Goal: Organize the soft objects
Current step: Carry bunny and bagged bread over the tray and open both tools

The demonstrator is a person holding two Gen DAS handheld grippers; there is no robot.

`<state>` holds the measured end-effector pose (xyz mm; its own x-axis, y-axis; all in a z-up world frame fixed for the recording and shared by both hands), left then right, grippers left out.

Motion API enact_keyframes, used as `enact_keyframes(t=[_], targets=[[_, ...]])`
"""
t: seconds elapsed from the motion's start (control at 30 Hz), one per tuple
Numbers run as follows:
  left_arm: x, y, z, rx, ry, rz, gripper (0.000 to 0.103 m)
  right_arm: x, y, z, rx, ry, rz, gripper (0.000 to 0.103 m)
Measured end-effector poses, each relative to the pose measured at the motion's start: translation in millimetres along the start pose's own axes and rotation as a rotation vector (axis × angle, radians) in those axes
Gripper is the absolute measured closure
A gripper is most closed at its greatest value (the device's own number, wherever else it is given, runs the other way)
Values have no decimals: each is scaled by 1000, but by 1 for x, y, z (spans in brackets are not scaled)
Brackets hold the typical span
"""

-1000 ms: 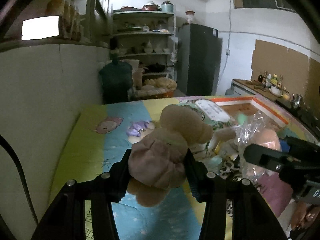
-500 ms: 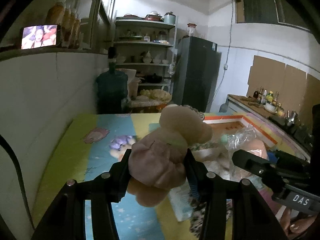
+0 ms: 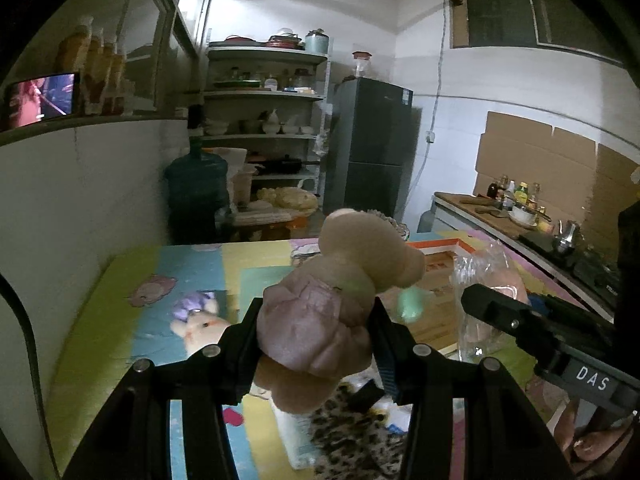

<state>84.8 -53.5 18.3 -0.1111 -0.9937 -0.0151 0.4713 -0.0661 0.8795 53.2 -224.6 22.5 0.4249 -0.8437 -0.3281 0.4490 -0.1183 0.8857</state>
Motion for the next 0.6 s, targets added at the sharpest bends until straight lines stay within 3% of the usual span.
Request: enact_keyframes(t=[0.6], targets=[[52,6,-31,-29,-82,31,53,55,11,31,36,-105,-37,57]])
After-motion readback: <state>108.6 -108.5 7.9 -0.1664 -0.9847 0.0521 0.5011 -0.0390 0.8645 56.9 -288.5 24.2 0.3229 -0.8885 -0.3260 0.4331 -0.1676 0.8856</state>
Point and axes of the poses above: each gripper's, at about its wrist camera, not at the fingertips, and z roughly against the way its jaws point, x to its right, y to its top, the point moved 2 cm from there along -z, roughly the way its jaws point, and after that the axes turned 13 degrees about y, right-handed, at the moved point
